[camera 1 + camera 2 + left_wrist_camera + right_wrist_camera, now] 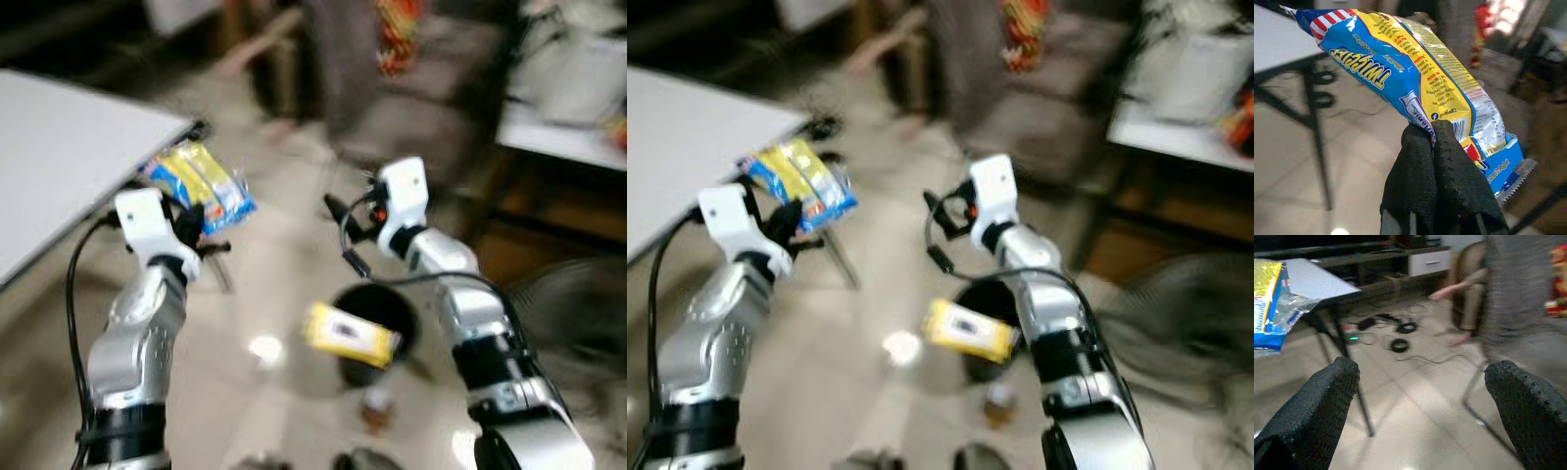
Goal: Picking trash to rubbish bin
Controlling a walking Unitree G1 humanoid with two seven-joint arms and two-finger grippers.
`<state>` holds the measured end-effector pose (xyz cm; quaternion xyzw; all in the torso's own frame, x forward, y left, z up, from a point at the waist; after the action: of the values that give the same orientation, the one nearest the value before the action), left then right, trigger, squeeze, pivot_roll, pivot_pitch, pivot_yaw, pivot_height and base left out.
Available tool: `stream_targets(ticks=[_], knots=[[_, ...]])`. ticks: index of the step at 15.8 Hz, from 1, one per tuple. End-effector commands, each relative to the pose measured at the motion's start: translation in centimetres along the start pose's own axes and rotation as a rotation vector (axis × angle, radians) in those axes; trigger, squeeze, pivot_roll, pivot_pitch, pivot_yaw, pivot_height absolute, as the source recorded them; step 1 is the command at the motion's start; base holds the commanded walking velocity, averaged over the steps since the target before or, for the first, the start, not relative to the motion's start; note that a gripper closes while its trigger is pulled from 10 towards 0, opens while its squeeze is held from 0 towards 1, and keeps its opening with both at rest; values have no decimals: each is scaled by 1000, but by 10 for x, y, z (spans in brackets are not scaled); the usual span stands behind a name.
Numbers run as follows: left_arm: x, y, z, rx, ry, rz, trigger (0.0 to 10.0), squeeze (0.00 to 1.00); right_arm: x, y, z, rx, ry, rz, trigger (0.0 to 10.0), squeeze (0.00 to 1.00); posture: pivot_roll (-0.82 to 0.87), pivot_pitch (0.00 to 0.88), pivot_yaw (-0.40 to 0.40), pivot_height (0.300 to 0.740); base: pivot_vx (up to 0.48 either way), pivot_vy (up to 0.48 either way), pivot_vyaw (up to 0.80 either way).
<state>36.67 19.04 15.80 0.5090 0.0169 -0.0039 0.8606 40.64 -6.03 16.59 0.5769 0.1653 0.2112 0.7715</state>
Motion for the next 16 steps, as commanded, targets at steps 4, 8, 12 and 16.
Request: stream_targets(ticks=[4, 8, 12, 16], knots=[[-3, -10, -15, -67, 79, 36, 10000, 0, 2, 7, 1, -38, 41, 22, 10000, 0, -66, 33, -5, 740, 0, 0, -200], [10, -15, -8, -74, 54, 32, 10000, 0, 2, 4, 7, -56, 27, 4, 10000, 0, -105, 8, -5, 740, 0, 0, -155], [12, -25, -7, -62, 39, 4, 10000, 0, 1, 1, 3, -42, 30, -2, 10000, 0, -113, 11, -1, 740, 0, 0, -755], [9, -28, -17, -66, 68, 2, 10000, 0, 2, 0, -12, -25, 64, 1, 10000, 0, -107, 27, -15, 740, 0, 0, -561]])
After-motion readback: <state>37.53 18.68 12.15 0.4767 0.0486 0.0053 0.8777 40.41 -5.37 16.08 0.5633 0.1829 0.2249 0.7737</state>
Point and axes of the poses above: a point about 5 cm out from each wrist's last joint towards the gripper, its own x axis pointing out of the wrist towards the gripper, its own y axis along the axis of the wrist's last joint, z = x × y, the point moved 6 cm from there along x, pointing out of the wrist towards the gripper, and after that the axes turned 15 degrees about -x, right-handed, at the moved point
